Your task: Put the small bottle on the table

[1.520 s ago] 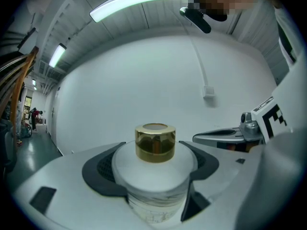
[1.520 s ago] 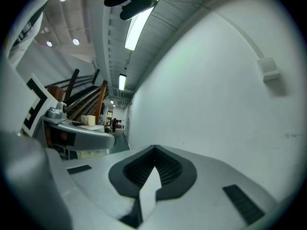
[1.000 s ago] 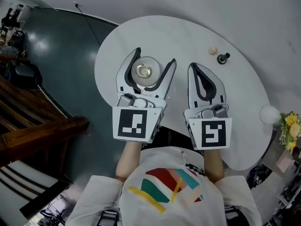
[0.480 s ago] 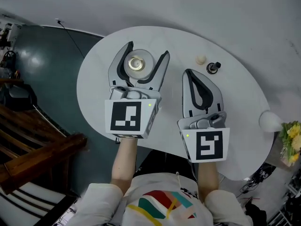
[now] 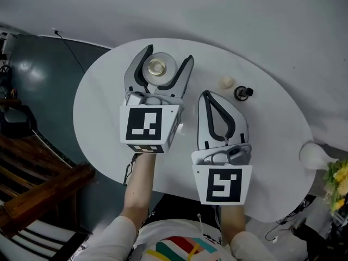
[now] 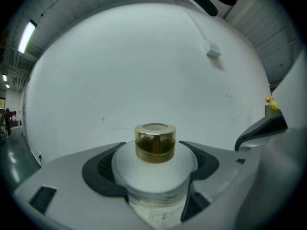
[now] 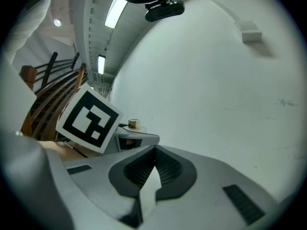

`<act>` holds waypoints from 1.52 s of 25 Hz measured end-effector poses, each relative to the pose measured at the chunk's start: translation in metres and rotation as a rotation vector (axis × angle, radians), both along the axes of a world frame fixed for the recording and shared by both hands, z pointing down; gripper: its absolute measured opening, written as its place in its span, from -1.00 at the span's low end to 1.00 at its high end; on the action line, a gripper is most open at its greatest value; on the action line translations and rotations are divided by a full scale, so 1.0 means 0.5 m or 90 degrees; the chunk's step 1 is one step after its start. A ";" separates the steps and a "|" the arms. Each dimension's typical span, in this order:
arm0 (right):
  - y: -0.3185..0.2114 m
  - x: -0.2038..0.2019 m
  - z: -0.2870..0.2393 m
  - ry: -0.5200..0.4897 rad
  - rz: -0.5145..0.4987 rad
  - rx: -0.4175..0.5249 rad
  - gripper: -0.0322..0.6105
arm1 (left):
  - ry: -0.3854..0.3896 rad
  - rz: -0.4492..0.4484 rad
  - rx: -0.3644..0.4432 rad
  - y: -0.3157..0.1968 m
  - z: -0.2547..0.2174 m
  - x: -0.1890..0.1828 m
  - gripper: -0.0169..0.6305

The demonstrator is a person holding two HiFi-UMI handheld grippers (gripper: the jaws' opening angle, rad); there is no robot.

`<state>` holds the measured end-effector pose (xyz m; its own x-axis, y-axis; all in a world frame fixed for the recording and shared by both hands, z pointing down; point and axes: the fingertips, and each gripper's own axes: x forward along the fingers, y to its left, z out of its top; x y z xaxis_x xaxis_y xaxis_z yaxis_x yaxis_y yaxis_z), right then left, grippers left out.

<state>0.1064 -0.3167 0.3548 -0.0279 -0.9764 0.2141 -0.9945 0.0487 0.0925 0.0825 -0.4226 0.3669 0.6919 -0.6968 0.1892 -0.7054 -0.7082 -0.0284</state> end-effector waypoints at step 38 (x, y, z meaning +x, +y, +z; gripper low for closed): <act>0.015 0.033 0.250 -0.017 -0.008 -0.170 -0.87 | -0.048 0.053 -0.125 -0.062 0.293 0.111 0.10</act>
